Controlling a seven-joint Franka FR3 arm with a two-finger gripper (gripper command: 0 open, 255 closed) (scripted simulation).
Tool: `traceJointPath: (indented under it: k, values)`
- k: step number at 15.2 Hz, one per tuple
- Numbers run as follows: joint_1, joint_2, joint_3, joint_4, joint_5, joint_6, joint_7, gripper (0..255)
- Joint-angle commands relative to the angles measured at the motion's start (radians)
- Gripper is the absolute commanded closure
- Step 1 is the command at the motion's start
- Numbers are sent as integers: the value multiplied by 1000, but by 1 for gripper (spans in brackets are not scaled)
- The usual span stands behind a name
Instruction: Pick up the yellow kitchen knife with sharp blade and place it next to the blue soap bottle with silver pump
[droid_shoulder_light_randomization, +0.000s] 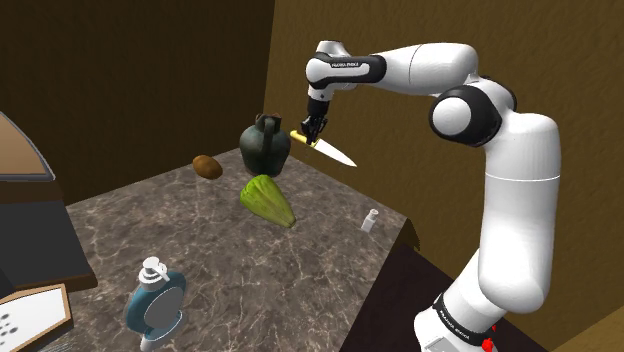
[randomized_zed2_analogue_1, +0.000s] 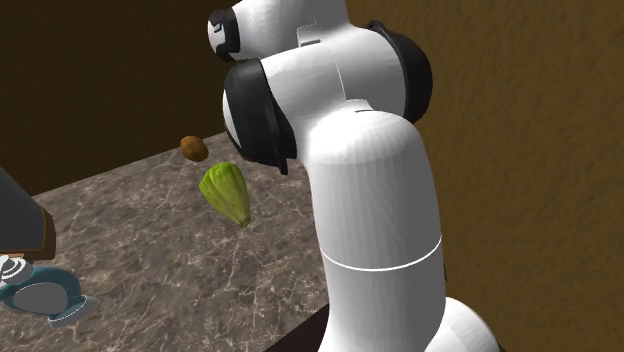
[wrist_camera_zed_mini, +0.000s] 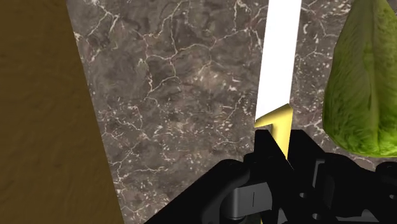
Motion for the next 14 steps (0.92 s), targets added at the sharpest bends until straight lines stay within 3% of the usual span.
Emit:
traceJointPath:
  k: [1,14]
  values:
    - [-1,-3,0,22,-1,-25,1,255]
    - [-12,8,-2,214,-1,-206,5,255]
